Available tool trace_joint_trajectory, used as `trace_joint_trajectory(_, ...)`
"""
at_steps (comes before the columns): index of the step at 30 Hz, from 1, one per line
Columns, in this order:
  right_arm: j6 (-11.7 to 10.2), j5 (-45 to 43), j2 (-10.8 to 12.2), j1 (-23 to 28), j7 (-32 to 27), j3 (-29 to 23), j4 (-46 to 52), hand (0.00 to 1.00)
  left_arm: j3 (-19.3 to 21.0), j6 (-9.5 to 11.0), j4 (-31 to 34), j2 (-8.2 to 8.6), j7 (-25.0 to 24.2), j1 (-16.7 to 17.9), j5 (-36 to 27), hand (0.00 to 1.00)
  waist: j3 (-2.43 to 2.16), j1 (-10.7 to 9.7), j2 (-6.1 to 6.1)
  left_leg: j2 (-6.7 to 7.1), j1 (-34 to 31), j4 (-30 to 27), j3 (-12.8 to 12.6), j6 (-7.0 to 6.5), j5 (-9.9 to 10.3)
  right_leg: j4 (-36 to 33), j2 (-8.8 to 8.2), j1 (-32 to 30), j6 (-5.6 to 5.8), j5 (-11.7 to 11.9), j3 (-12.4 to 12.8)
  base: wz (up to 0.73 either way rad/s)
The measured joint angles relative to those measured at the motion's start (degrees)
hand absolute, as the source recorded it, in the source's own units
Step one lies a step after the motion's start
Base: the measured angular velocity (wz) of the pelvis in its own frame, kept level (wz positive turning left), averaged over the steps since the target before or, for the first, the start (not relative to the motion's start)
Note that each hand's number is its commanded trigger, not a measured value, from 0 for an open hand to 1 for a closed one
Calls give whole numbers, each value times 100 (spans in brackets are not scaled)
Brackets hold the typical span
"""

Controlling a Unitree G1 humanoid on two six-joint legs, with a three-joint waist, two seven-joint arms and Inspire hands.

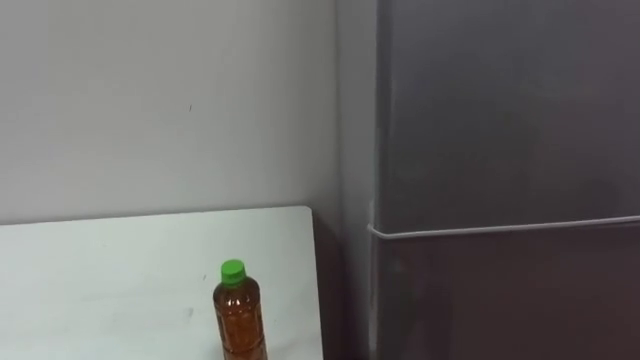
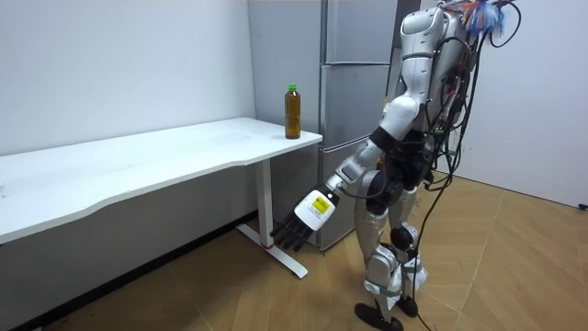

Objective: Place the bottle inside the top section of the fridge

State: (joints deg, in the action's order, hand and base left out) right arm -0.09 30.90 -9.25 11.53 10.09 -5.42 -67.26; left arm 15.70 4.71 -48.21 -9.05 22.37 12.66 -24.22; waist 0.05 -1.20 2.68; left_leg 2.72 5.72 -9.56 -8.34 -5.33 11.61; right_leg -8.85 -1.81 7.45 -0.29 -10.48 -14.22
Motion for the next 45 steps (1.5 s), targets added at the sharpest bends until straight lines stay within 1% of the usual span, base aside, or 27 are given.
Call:
trace_joint_trajectory(1, -2, -6, -9, 3, -13, -52, 8, 0, 0, 7, 262, -17, 83, 9, -189, 0, 1, -10, 1, -1, -2, 2, 1, 0, 0, -5, 0, -4, -3, -2, -3, 0)
trace_joint_trajectory(3, -11, -106, -16, 2, -32, -120, 13, 0, 2, 41, 600, -46, 174, -11, -247, 0, 2, 4, 3, -3, -5, -2, 1, 1, 1, -27, -2, -14, -6, -8, -4, 0)
trace_joint_trajectory(5, -41, -253, -13, -1, -65, -208, 21, 0, 35, 78, 870, -75, 213, -61, -265, 0, -12, 19, 43, -5, -5, -6, -1, 3, 5, -36, -1, -18, -6, -9, -1, -2)
trace_joint_trajectory(6, -54, -281, -13, 17, -85, -235, 70, 0, 87, 75, 1171, -74, 271, -74, -327, 0, -20, 19, 67, -7, -2, -4, -21, 3, 6, -64, -6, -45, -8, -13, 11, -5)
trace_joint_trajectory(7, -74, -379, -12, 27, -85, -248, 109, 0, 162, 78, 1523, -81, 359, -87, -336, 0, -10, 23, 66, -7, 2, -3, -27, 3, 6, -88, -11, -50, -10, -24, 6, -5)
trace_joint_trajectory(8, -89, -403, -11, 31, -89, -248, 107, 0, 204, 82, 1673, -86, 395, -110, -334, 0, -7, 22, 61, -7, 4, -3, -25, 3, 6, -88, -9, -44, -10, -24, 16, 0)
trace_joint_trajectory(11, -173, -419, 34, 41, -124, -268, 107, 0, 349, 181, 2414, -112, 592, -192, -321, 0, -13, 15, 95, -7, 4, -7, -27, 3, 6, -84, -11, -46, -10, -24, 15, 0)
trace_joint_trajectory(14, -184, -422, 72, 86, -128, -269, 111, 0, 548, 220, 3321, -150, 778, -257, -333, 0, -9, 12, 100, -6, -9, -9, -24, 3, 7, -87, -14, -55, -8, -31, 7, 0)
trace_joint_trajectory(15, -185, -419, 73, 121, -128, -271, 138, 0, 637, 249, 3756, -162, 850, -269, -330, 0, -6, 14, 97, -4, -8, -6, -24, 3, 8, -88, -15, -55, -6, -36, 11, 0)
trace_joint_trajectory(16, -184, -416, 73, 125, -131, -270, 140, 0, 697, 311, 4064, -189, 886, -325, -304, 0, -11, 17, 113, -4, -6, -7, -24, 3, 8, -93, -13, -52, -6, -37, 15, 0)
trace_joint_trajectory(18, -184, -434, 72, 111, -133, -266, 145, 0, 734, 360, 4325, -273, 964, -524, -228, 0, 1, 46, 113, -4, -8, -19, -25, 3, 8, -96, -9, -53, -5, -36, 27, 0)
trace_joint_trajectory(19, -184, -449, 77, 108, -125, -265, 148, 0, 813, 359, 4523, -294, 973, -656, -225, 0, 7, 49, 111, -4, -11, -22, -23, 3, 8, -88, -10, -54, -5, -36, 25, 0)
trace_joint_trajectory(21, -184, -443, 84, 100, -124, -264, 150, 0, 906, 360, 4946, -323, 1040, -756, -188, 0, 11, 24, 110, -4, -13, -21, -16, 6, 12, -77, -9, -53, -5, -36, 14, 0)
trace_joint_trajectory(22, -182, -440, 87, 102, -126, -265, 116, 0, 943, 360, 5163, -369, 1072, -852, -195, 0, 2, 32, 128, -3, -14, -21, -12, 6, 13, -79, -9, -54, -5, -37, 11, 0)
trace_joint_trajectory(23, -176, -438, 89, 98, -130, -266, 93, 0, 979, 360, 5259, -387, 1073, -893, -197, 0, 9, 29, 116, -3, -12, -20, -12, 7, 13, -81, -8, -53, -5, -37, 12, 0)
trace_joint_trajectory(24, -167, -432, 90, 97, -132, -266, 101, 0, 1058, 359, 5448, -397, 1080, -967, -198, 0, -13, 19, 167, -3, -12, -34, -13, 7, 14, -81, -5, -48, -5, -37, 16, 0)
trace_joint_trajectory(25, -146, -428, 86, 120, -131, -265, 109, 0, 1102, 358, 5638, -398, 1090, -1025, -198, 0, 16, 18, 140, -2, -14, -37, -14, 7, 17, -81, -6, -48, -4, -37, 14, 0)
trace_joint_trajectory(26, -137, -417, 85, 130, -127, -267, 119, 0, 1118, 355, 5755, -402, 1088, -1030, -200, 0, 11, 11, 160, -2, -15, -37, -14, 7, 17, -81, -5, -47, -4, -36, 13, 0)
trace_joint_trajectory(28, -113, -417, 85, 92, -109, -277, 86, 0, 1120, 350, 6194, -409, 1032, -1155, -194, 0, 37, -6, 169, -1, -18, -34, -5, 7, 18, -83, -7, -52, -3, -36, 6, 0)
trace_joint_trajectory(31, -109, -427, 76, 98, -61, -275, 70, 0, 1120, 334, 6271, -424, 801, -1478, -106, 0, 80, -6, 119, 1, -36, -33, 11, 7, 18, -89, -9, -61, -1, -43, -11, 3)
trace_joint_trajectory(33, -102, -441, 81, 92, -59, -277, 77, 0, 1107, 299, 6321, -427, 688, -1600, -104, 0, 51, -53, 162, 1, -58, -34, 11, 7, 18, -76, -8, -72, -1, -43, -18, 0)
trace_joint_trajectory(34, -101, -450, 90, 90, -59, -274, 102, 0, 1065, 270, 6446, -427, 654, -1600, -107, 0, 48, -99, 84, 2, -75, -33, 8, 7, 18, -71, -8, -83, -1, -42, -20, 0)
trace_joint_trajectory(36, -99, -455, 104, 59, -59, -265, 94, 0, 929, 269, 6624, -427, 565, -1604, -92, 0, 18, -168, 103, 2, -101, -40, -4, 7, 18, -79, -9, -117, 0, -41, -13, -2)
trace_joint_trajectory(38, -95, -490, 111, 29, -60, -264, 91, 0, 763, 238, 6649, -427, 450, -1695, -45, 0, 17, -189, 92, -3, -93, -41, -30, 7, 17, -91, -10, -135, 2, -37, 5, -6)
trace_joint_trajectory(39, -90, -494, 121, 23, -61, -263, 92, 0, 658, 173, 6649, -427, 369, -1773, -42, 0, 21, -208, 82, -5, -93, -37, -37, 7, 17, -97, -10, -135, 2, -36, 9, -4)
trace_joint_trajectory(42, -15, -486, 138, -38, -60, -251, 81, 0, 399, 61, 6667, -422, 237, -1853, -41, 0, 29, -351, 63, -5, -99, -26, -38, 5, 18, -98, -8, -101, 4, -35, 6, 0)
trace_joint_trajectory(45, 19, -496, 143, -123, -56, -260, -12, 0, 102, -46, 6667, -382, 85, -2061, -37, 0, 37, -408, 56, -9, -89, -27, -45, 2, 22, -94, -4, -93, 5, -23, 16, 0)
